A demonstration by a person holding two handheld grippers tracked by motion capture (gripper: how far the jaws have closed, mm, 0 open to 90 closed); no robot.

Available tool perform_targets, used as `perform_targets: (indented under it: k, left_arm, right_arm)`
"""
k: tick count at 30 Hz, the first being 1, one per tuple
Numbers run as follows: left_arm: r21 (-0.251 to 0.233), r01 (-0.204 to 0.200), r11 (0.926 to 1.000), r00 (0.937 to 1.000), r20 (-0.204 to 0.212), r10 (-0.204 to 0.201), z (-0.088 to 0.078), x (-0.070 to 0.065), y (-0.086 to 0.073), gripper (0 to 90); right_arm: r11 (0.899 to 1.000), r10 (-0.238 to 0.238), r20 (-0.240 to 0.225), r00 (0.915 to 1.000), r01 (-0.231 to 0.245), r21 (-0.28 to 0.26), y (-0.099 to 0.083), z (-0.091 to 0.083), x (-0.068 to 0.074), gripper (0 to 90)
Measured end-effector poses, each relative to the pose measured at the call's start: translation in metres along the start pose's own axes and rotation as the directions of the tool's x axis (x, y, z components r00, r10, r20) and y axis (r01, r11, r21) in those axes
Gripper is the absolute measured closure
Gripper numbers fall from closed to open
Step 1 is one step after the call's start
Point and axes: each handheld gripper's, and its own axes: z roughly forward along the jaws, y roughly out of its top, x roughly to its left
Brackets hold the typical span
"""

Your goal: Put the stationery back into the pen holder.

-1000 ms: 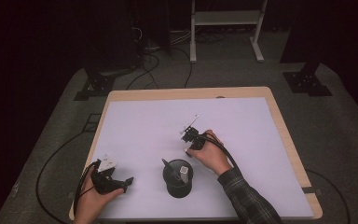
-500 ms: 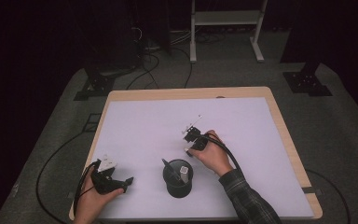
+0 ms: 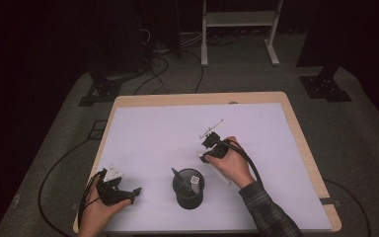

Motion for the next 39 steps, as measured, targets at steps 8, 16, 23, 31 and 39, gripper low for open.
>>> perform_targets:
  k: [8,16,23,31,39]
  left_arm:
    - [-0.001,0.001,1.0000,1.0000,0.000,-0.001,0.000,0.000,0.000,1.4]
    - [-0.003,0.001,1.0000,1.0000,-0.001,-0.001,0.000,0.000,0.000,1.4]
    - [0.001,-0.002,1.0000,1.0000,-0.001,0.002,0.000,0.000,0.000,1.4]
    - [0.001,0.000,1.0000,1.0000,0.001,0.000,0.000,0.000,0.000,1.4]
    - [0.002,0.001,1.0000,1.0000,0.001,-0.001,0.000,0.000,0.000,1.4]
  right_arm:
    - [0.998,0.016,-0.030,0.9994,-0.017,-0.059,-0.005,-0.019,-0.004,78.2]
    - [0.988,0.010,-0.060,0.9981,-0.019,-0.152,-0.012,-0.044,-0.005,78.2]
    - [0.970,-0.002,-0.084,0.9965,-0.018,-0.243,-0.018,-0.064,-0.001,78.2]
    - [0.949,-0.032,-0.091,0.9954,0.002,-0.314,-0.024,-0.079,0.001,78.2]
    - [0.922,-0.059,-0.110,0.9921,0.012,-0.388,-0.027,-0.095,0.009,78.1]
